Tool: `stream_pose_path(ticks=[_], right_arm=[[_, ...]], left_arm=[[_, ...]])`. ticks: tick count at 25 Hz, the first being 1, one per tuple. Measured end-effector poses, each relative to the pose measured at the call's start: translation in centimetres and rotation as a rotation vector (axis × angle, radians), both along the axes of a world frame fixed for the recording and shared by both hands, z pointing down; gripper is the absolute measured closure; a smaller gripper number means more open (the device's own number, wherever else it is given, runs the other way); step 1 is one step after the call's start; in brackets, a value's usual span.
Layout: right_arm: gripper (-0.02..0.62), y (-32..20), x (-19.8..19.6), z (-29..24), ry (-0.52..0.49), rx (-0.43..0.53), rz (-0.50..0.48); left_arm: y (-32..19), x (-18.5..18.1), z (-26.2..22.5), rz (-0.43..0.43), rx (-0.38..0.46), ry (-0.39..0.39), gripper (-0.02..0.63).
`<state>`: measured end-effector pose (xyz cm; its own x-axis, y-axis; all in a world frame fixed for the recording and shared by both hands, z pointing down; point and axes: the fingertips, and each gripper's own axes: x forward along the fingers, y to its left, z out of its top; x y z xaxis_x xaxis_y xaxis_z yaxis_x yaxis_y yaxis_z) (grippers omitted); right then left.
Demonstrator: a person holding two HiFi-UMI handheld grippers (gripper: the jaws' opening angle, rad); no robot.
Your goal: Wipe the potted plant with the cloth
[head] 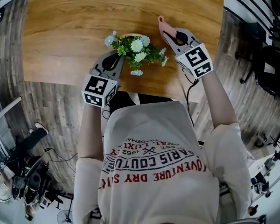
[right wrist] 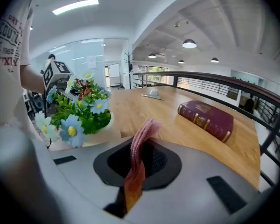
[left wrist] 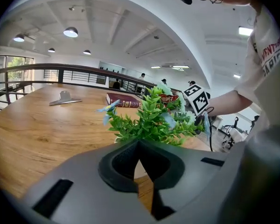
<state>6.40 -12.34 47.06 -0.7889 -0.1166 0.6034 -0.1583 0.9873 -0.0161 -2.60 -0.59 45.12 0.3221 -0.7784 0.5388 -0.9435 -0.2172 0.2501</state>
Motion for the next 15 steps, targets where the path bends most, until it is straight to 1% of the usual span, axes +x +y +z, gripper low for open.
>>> stream_pose_path(ticks=[3, 5, 9, 12, 15], right_arm=[[0.555, -0.7, -2.3, 0.0, 0.001, -0.001, -0.144], [0.555, -0.7, -4.0, -0.2, -0.007, -0.005, -0.22], [0.555, 0.8, -7.2, -0.7, -0.019, -0.045, -0.392], [0.555, 2.2, -8.3, -0.7, 0.001, -0.064, -0.55], [0.555, 3.2, -8.7, -0.7, 0.046, -0.069, -0.709]], left_arm=[[-0.1, -0.3, -0.1, -0.045, -0.004, -0.004, 0.591], [-0.2, -0.3, -0.1, -0.059, -0.004, 0.003, 0.591], [-0.2, -0.6, -0.2, -0.097, -0.007, 0.013, 0.591], [-0.3, -0.7, -0.4, -0.118, 0.0, 0.013, 0.591], [-0.6, -0.7, -0.5, -0.125, 0.005, 0.006, 0.591]])
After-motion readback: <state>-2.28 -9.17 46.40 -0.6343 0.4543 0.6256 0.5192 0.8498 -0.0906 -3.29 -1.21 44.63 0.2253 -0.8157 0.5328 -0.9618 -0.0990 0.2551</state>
